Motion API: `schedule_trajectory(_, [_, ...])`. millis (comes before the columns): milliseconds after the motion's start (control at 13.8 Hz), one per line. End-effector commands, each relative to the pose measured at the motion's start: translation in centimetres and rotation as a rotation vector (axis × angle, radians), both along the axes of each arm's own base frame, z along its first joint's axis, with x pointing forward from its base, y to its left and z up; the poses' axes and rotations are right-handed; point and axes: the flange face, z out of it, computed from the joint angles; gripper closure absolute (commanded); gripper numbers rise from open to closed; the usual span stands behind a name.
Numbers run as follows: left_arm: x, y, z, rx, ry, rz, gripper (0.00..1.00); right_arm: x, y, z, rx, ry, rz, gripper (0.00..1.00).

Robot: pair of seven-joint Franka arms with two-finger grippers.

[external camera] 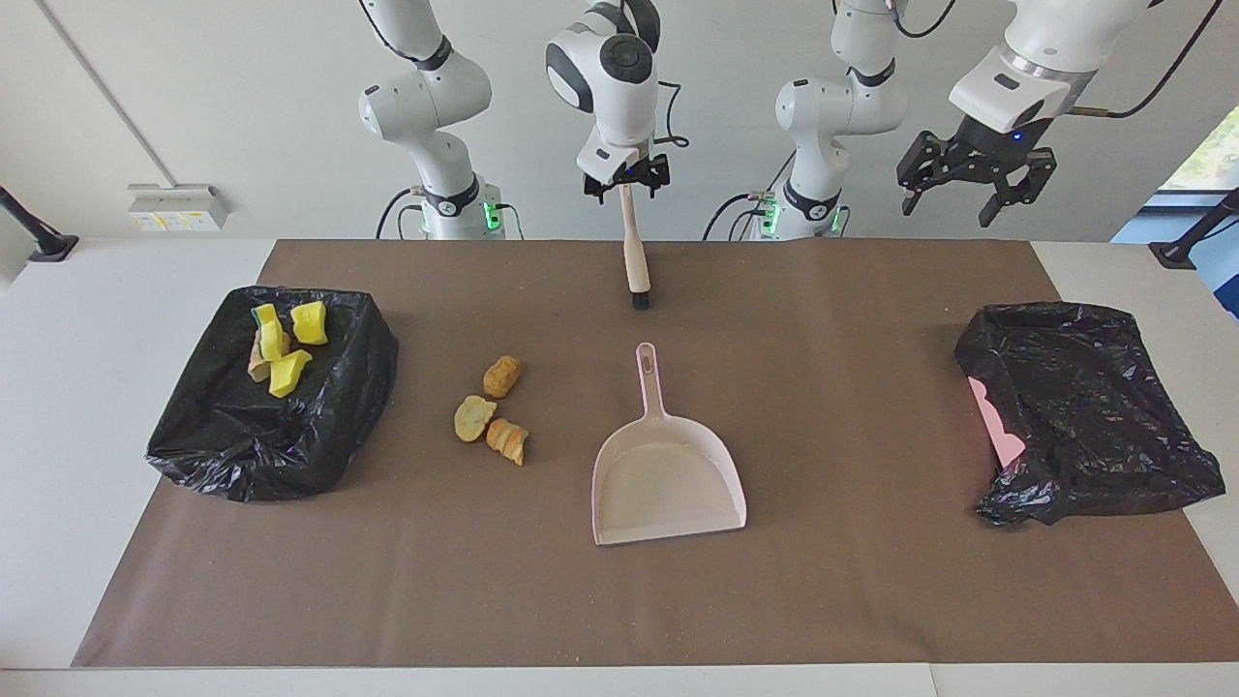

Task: Sweep and dump trash in bin
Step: 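Grasp the dustpan handle with the left gripper and lift it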

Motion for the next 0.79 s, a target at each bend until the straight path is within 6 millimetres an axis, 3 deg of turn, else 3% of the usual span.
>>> schedule_trajectory(0, [0.3,-4.8,-3.2,-0.003,-0.037,0.028,0.00,-2.2,-0.3,-3.7,0.013,-0.017,-0.025,0.00])
schedule_trajectory(217, [0.1,-11.1,-8.2,-0.022,-0.068,0.033,0.00,-3.6,2.8,-7.7,0.022,-0.033,-0.074,0.00])
schedule_trajectory(506, [0.0,-18.9,-14.3,-0.049,-0.062,0.056,0.00,-3.8,2.7,-8.0,0.001,-0.027,-0.053,0.00])
schedule_trajectory(723, [0.8,-24.8,-20.7,-0.069,-0.083,0.138,0.00,-4.4,2.2,-8.0,-0.045,-0.007,-0.029,0.00])
